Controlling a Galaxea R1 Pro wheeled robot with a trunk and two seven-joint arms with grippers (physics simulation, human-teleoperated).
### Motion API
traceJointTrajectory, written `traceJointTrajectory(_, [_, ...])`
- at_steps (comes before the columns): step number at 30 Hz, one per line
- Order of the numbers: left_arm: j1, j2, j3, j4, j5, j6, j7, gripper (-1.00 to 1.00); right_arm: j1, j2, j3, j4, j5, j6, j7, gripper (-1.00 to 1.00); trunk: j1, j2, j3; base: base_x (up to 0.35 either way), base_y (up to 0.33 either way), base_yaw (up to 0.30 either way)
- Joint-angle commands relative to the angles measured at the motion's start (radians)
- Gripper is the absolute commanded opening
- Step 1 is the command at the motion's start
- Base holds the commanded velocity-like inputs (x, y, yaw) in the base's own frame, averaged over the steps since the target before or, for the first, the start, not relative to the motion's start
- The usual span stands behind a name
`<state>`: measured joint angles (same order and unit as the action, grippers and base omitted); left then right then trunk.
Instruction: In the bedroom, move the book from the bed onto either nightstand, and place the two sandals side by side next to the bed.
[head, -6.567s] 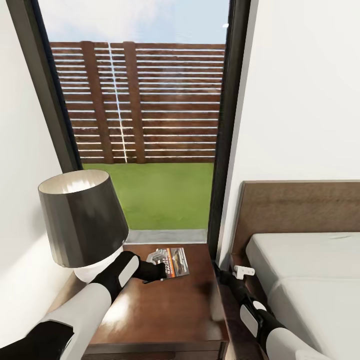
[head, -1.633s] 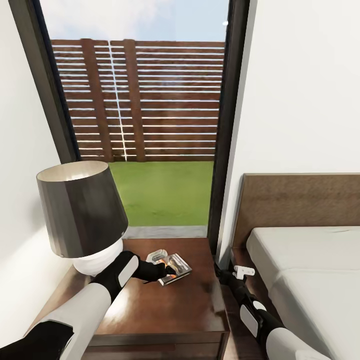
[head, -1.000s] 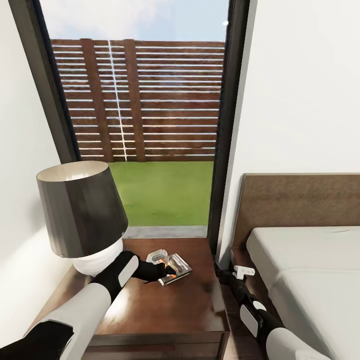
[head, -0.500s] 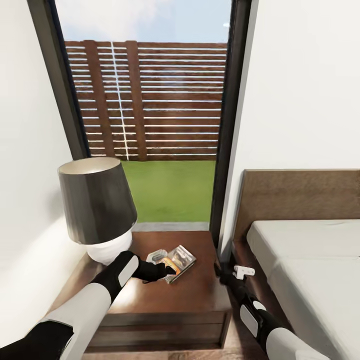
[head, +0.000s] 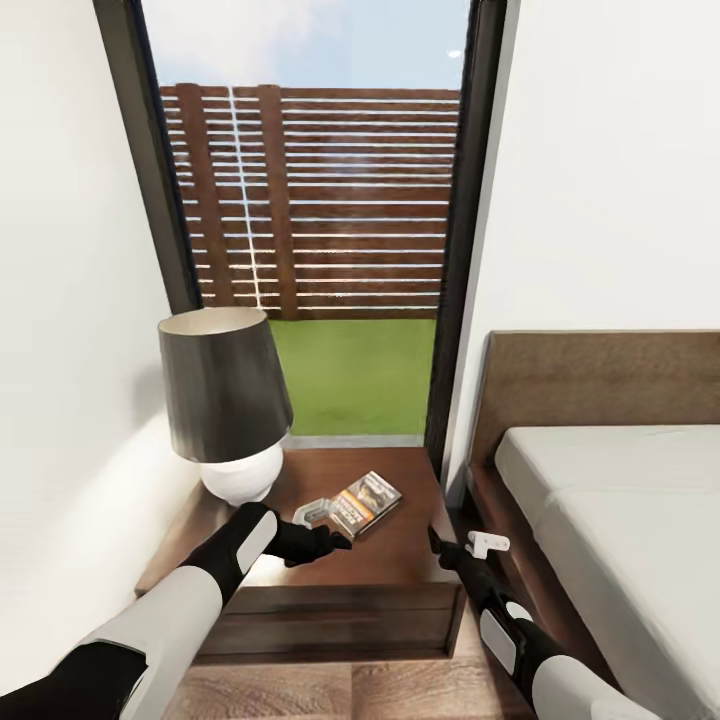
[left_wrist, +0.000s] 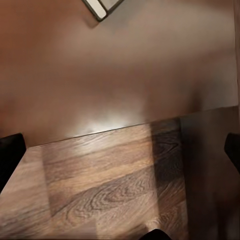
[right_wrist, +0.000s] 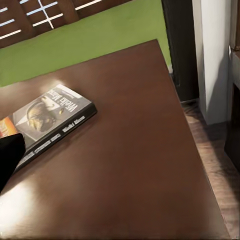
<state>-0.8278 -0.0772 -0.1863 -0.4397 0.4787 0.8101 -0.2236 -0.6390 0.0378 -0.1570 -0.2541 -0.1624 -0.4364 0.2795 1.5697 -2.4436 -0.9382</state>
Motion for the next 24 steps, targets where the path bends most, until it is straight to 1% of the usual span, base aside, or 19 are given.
traceJointTrajectory(1, [-0.001,0.000,-0.002,-0.001,-0.005,0.001,-0.005,1.00,-0.001,0.001,-0.006,0.001,-0.009,-0.001,0.010,1.00,0.000,0.000,-0.001,-0.056,0.026,0.000])
traceJointTrajectory(15, [-0.001,0.000,-0.002,-0.001,-0.006,0.001,-0.005,1.00,-0.001,0.001,-0.006,0.001,-0.009,-0.001,0.010,1.00,0.000,0.000,-0.001,-0.017,0.008,0.000])
traceJointTrajectory(24, [-0.001,0.001,-0.001,-0.001,-0.006,0.004,-0.005,1.00,-0.001,0.001,-0.006,0.001,-0.009,-0.001,0.010,1.00,-0.035,0.063,0.027,-0.001,0.000,0.000])
